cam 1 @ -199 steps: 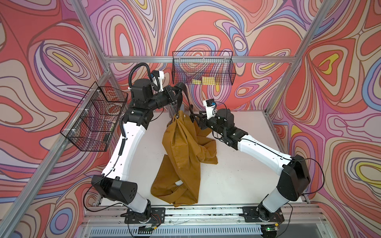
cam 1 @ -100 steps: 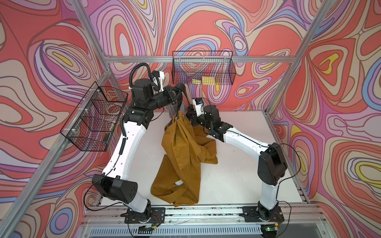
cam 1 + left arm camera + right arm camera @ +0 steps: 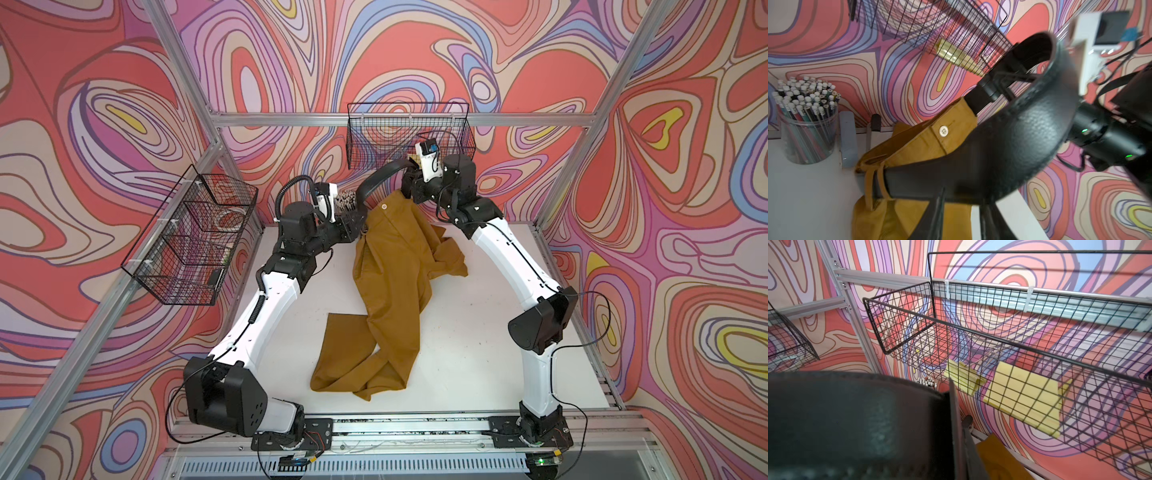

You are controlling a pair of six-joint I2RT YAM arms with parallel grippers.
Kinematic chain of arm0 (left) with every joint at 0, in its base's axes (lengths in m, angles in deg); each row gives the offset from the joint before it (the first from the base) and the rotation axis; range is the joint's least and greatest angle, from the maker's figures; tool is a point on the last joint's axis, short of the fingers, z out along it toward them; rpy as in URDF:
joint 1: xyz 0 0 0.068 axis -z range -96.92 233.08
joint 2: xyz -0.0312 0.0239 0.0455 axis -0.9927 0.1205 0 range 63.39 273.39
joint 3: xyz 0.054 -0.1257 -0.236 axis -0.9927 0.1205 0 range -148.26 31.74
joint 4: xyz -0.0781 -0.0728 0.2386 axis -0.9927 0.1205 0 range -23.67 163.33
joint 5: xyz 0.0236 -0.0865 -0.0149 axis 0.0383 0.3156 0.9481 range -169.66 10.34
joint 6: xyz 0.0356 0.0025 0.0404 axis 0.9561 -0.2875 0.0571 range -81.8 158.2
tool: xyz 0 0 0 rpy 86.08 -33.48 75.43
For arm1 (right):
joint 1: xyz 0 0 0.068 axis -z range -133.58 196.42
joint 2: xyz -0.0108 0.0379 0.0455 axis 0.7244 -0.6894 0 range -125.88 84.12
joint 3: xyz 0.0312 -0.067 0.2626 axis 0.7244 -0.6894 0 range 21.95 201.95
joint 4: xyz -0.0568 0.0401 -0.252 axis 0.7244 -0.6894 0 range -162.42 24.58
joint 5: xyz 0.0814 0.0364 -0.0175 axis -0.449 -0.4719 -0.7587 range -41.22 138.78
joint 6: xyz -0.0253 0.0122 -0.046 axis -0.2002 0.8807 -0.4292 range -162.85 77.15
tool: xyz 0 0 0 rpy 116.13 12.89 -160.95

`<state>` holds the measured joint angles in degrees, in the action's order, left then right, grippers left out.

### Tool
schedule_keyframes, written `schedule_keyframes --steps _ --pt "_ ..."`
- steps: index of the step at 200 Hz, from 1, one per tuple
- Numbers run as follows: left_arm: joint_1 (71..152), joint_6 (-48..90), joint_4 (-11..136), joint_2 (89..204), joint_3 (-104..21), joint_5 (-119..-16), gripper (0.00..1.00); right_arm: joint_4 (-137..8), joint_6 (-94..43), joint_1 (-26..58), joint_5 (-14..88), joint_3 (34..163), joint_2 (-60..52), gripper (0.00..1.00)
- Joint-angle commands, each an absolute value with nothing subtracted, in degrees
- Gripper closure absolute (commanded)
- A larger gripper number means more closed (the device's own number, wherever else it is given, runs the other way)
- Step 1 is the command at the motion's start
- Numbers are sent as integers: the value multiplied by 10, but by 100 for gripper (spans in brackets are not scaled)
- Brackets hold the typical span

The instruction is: Remove the belt from the trousers

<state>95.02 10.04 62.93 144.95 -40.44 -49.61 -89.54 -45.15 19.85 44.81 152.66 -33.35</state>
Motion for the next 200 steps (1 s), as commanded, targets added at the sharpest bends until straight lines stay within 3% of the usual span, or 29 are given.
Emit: schedule_keyframes --steps 1,41,87,122,183,200 --pt "952 169 549 1426 -338 -521 47 -949 -450 198 415 1453 -285 100" --pt "984 329 570 1391 -325 -544 31 -1032 -443 187 362 1414 -285 100" --pt "1047 509 702 1412 -428 -558 27 -1138 -464 160 349 1490 -346 100" --pt "1055 520 722 1447 -459 -621 28 -1133 -473 152 353 1479 -339 100" --pt "1065 520 749 1507 -508 -642 27 -1144 -491 152 355 1464 -323 100" --pt "1065 500 756 1516 -523 -661 41 -1137 -495 152 347 1449 -315 100"
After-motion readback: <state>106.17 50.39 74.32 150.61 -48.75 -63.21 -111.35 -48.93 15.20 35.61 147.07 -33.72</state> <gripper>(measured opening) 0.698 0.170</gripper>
